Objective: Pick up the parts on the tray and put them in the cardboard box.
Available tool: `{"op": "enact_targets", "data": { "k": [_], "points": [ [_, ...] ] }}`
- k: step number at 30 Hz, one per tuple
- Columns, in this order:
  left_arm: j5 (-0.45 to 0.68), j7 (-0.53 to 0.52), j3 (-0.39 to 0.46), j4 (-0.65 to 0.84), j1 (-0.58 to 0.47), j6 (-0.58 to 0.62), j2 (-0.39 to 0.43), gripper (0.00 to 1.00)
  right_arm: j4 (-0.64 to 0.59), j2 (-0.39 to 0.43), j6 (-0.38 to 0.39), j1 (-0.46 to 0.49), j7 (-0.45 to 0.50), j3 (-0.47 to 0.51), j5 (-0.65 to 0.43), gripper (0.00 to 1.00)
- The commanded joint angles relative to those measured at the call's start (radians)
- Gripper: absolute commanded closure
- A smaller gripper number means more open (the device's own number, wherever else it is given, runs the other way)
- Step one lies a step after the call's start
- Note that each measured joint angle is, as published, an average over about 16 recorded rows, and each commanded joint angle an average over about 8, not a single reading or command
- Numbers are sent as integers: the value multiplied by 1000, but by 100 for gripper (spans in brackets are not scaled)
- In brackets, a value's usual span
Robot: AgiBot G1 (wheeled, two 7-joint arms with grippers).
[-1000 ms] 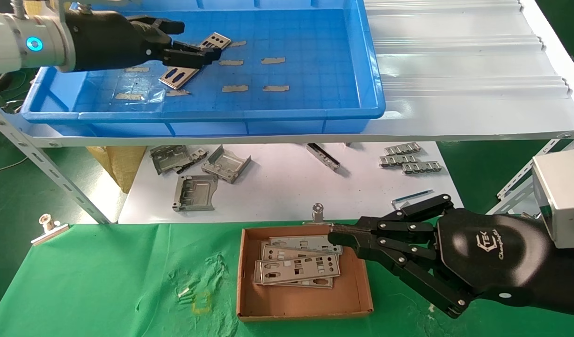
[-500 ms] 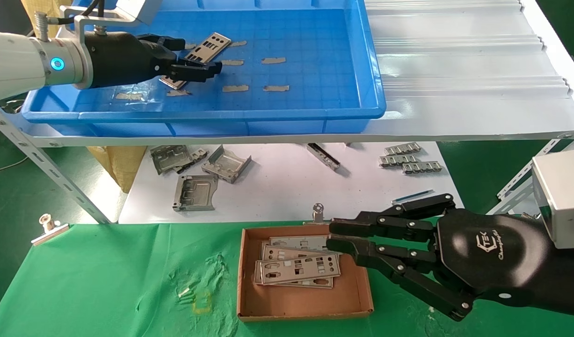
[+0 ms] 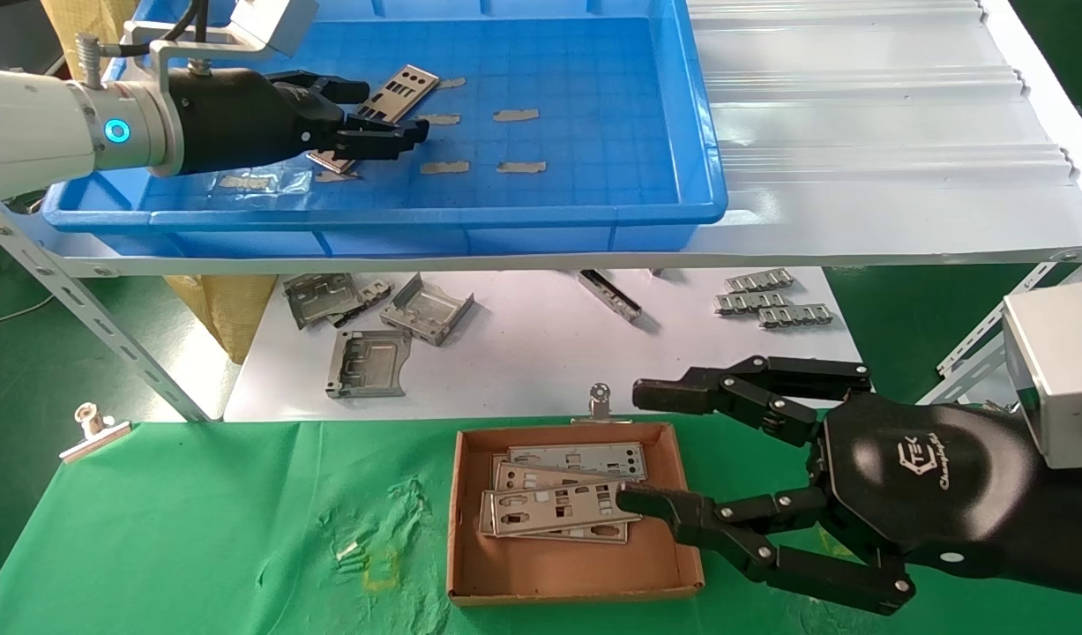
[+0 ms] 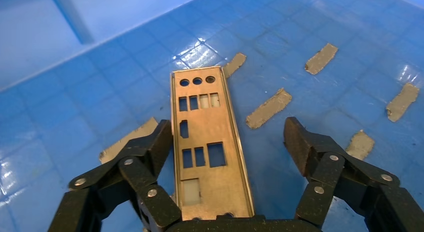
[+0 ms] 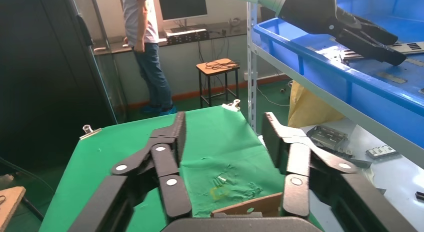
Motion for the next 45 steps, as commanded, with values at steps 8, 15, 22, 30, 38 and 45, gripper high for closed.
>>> {"op": "enact_targets", "data": {
  "k": [8, 15, 22, 30, 38, 45],
  "points": [
    [7, 14, 5, 3, -2, -40, 13, 100, 0, 0, 0, 0, 0, 0, 0, 0],
    [6, 6, 4, 11, -5, -57, 20, 100, 0, 0, 0, 0, 0, 0, 0, 0],
    [3, 1, 2, 13, -7, -59, 22, 100, 0, 0, 0, 0, 0, 0, 0, 0],
    [-11, 5, -8, 0, -23, -18, 9, 100, 0, 0, 0, 0, 0, 0, 0, 0],
    [-29, 18, -19, -29, -71, 133, -28, 100, 0, 0, 0, 0, 0, 0, 0, 0],
    [-28, 39, -15, -51, -111, 359, -60, 100, 0, 0, 0, 0, 0, 0, 0, 0]
  ]
}}
